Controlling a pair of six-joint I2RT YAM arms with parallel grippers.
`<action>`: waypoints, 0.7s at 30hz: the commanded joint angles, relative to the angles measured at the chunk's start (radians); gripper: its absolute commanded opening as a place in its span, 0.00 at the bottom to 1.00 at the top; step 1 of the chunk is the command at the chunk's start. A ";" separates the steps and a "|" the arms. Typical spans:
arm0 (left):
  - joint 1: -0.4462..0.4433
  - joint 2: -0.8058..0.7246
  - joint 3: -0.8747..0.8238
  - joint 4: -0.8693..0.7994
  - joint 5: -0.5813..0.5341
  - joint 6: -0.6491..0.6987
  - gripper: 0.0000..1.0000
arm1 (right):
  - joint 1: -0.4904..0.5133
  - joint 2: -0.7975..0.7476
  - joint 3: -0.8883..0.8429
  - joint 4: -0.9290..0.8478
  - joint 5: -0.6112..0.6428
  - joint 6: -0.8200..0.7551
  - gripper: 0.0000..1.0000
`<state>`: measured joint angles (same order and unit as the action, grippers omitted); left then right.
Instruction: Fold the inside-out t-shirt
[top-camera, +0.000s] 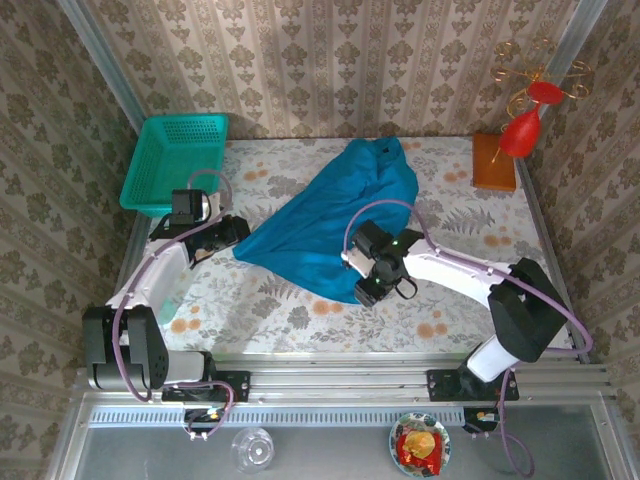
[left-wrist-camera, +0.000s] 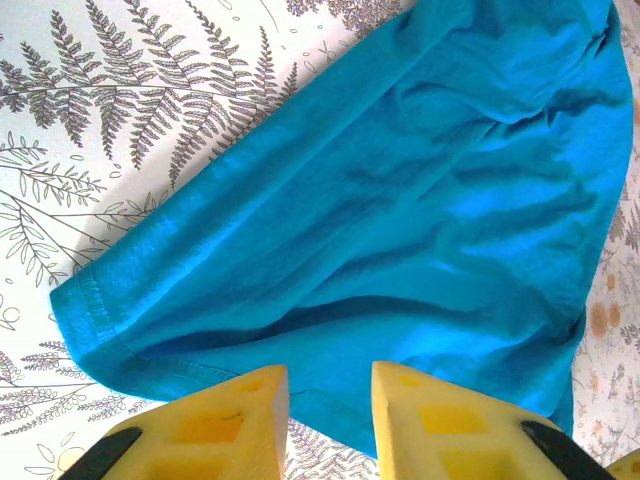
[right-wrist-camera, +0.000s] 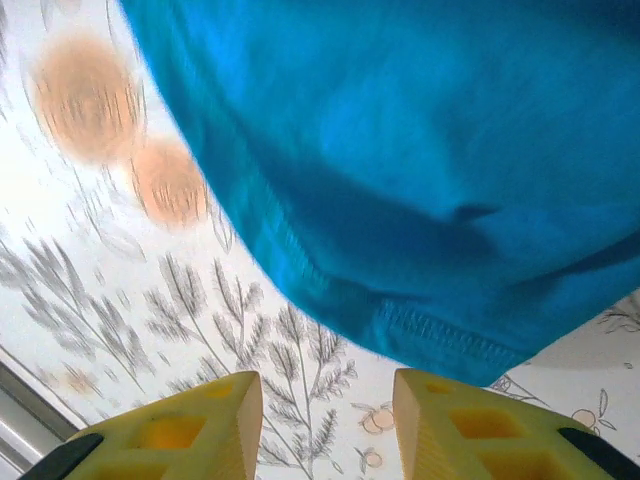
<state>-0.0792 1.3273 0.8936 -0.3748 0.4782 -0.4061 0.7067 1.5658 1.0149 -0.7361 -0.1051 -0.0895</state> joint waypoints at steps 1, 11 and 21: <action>-0.004 0.006 0.036 -0.025 0.020 0.027 0.29 | 0.032 -0.013 -0.020 0.021 0.055 -0.251 0.42; -0.004 -0.013 0.021 -0.010 0.039 0.012 0.29 | 0.080 0.113 0.075 0.012 0.031 -0.448 0.48; -0.005 -0.032 0.009 -0.010 0.045 0.021 0.30 | 0.097 0.207 0.071 0.059 0.052 -0.465 0.45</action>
<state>-0.0792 1.3174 0.8936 -0.3748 0.5014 -0.4057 0.7967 1.7596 1.0916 -0.6853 -0.0593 -0.5243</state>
